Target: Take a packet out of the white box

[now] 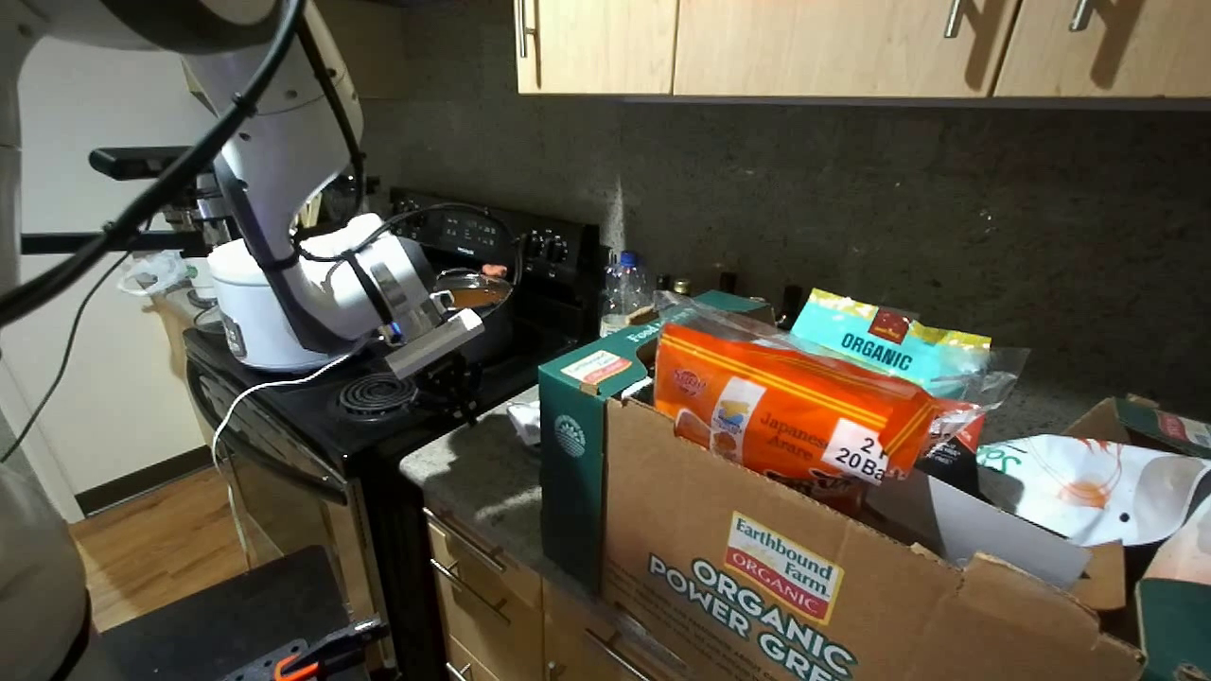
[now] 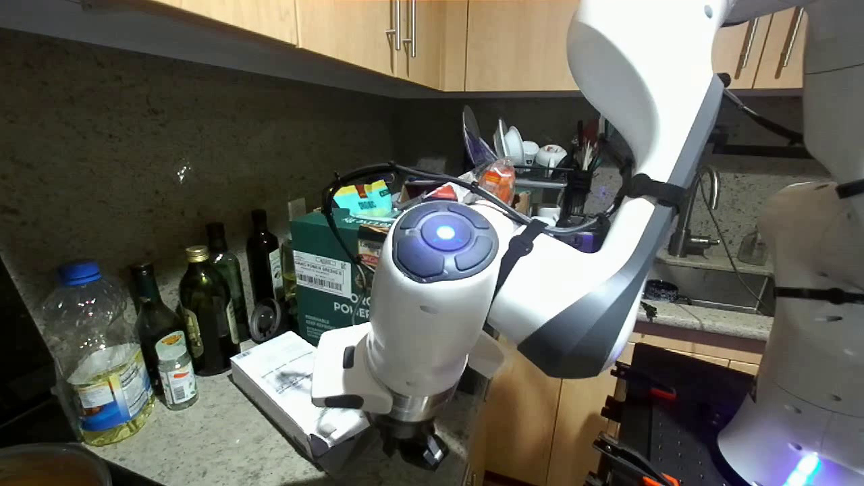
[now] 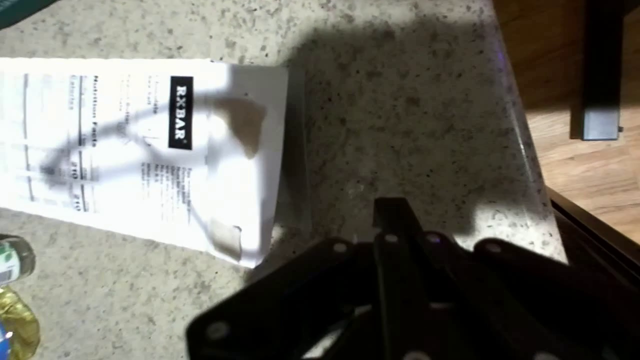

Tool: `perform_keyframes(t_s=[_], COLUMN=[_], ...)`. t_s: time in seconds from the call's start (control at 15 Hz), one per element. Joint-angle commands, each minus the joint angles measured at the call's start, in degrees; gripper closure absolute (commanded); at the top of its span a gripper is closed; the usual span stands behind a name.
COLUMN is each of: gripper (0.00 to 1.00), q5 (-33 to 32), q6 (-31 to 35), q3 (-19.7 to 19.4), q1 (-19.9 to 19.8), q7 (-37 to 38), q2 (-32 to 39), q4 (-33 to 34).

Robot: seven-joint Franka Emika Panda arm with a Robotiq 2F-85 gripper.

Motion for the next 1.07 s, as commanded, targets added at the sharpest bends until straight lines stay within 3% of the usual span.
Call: perform_keyframes(t_s=[0.0,0.4,0.67,1.0], gripper=[1.0,1.0,1.0,1.0], q5=[-6.7,-11.41,-20.59,-27.69], q6=[1.71,3.42,2.0,0.68], q3=[-0.07,0.23,-1.27,-1.03], q1=[0.61,1.78,2.89,1.8], q7=[5.53,15.01,26.57,35.68], q2=[1.74,4.78,6.75,9.64], q4=[1.62,1.29,2.23,3.49])
